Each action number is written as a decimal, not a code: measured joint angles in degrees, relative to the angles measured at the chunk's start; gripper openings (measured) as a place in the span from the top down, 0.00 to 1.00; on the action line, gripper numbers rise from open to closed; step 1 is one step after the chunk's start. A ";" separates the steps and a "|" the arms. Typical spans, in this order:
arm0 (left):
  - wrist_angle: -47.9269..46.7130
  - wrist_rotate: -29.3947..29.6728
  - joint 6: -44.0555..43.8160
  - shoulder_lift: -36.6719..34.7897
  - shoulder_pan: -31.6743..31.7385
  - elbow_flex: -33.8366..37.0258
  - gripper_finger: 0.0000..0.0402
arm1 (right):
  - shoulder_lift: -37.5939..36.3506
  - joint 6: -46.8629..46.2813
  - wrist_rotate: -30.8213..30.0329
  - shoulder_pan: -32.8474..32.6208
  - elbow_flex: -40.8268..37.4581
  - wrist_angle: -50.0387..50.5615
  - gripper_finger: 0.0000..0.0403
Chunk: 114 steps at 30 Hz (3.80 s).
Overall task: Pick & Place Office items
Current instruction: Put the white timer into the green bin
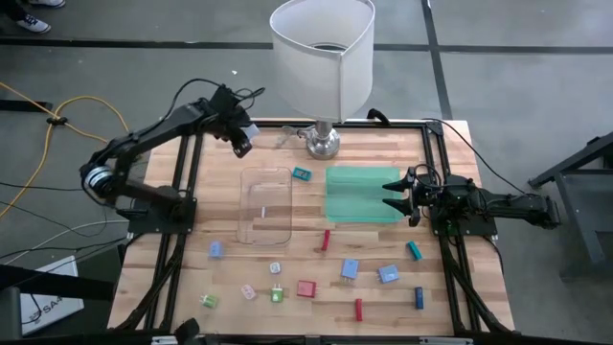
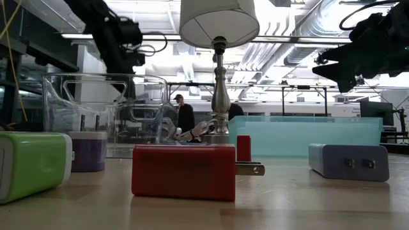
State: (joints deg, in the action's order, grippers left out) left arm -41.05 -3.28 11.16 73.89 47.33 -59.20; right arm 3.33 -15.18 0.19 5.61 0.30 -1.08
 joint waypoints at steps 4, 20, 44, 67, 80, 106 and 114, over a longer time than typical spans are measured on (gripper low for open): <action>-2.02 3.85 -2.61 -2.98 -5.88 0.00 0.63 | -0.02 -0.02 0.00 0.01 0.00 0.02 0.45; 4.25 16.07 -14.06 -0.03 -36.26 0.00 0.63 | -0.02 -0.02 0.00 0.00 0.00 0.00 0.45; 37.54 14.83 -2.09 23.74 -41.23 -9.08 0.61 | -0.02 -0.01 0.00 0.01 0.00 0.00 0.45; 33.56 3.46 -0.40 42.43 -39.23 -26.69 0.60 | 0.00 -0.02 -0.09 0.02 0.00 -0.26 0.45; 29.94 3.31 -1.21 43.64 -39.25 -26.49 0.60 | 0.00 -0.01 -0.05 0.01 0.02 -0.35 0.45; 28.75 3.12 -3.56 44.13 -39.25 -26.60 0.60 | 0.00 -0.01 -0.02 0.00 0.01 -0.39 0.45; 28.38 3.10 -3.70 44.13 -39.12 -26.60 0.60 | 0.00 0.00 -0.02 0.00 0.01 -0.39 0.45</action>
State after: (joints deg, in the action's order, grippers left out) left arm -12.67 -0.18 7.46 118.02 8.20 -85.80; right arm 3.33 -15.18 0.16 5.61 0.30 -1.48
